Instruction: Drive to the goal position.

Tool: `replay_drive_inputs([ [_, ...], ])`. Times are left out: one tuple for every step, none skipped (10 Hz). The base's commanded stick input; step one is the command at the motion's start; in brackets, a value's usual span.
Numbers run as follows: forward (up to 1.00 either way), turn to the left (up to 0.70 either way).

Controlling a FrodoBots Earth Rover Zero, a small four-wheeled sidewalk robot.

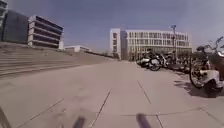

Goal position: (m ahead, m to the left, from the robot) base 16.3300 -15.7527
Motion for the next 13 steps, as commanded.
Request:
replay_drive_inputs([
  [1.0,0.0],
  [1.0,0.0],
  [1.0,0.0],
  [1.0,0.0],
  [1.0,0.0],
  [1.0,0.0],
  [1.0,0.0],
  [1.0,0.0],
  [1.0,0.0],
  [1.0,0.0],
  [1.0,0.0],
  [1.0,0.0],
  [1.0,0.0],
])
